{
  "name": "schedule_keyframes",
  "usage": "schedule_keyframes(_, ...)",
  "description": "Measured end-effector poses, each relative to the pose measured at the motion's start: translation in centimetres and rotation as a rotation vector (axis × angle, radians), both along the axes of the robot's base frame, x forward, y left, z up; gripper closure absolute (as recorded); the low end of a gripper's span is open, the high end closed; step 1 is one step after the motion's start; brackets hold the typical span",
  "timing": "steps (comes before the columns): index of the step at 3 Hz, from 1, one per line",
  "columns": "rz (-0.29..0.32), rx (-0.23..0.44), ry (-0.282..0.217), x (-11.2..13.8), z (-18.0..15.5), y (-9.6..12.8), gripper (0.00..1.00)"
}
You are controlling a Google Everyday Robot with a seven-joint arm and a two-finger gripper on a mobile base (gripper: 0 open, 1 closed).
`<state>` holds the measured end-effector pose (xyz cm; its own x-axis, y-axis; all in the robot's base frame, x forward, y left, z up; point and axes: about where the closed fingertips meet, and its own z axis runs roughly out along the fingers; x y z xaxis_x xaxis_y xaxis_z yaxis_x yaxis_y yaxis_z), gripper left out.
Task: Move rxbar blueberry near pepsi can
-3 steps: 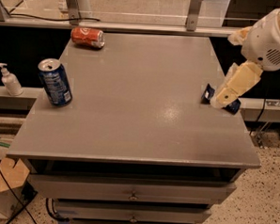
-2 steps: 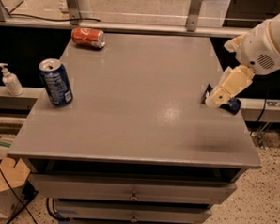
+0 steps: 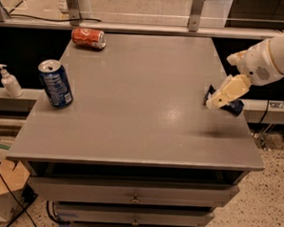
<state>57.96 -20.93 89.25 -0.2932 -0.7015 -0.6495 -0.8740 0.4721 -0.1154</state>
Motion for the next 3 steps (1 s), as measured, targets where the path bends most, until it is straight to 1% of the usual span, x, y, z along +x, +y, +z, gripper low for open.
schedule_keyframes(1,-0.012,0.014,0.035,1.0,-2.8,-0.7,0.00)
schedule_keyframes(2,-0.019,0.008,0.069,1.5,-5.2,-0.9,0.00)
schedule_keyframes(3,-0.023,0.004,0.103,1.7,-6.8,-1.0,0.17)
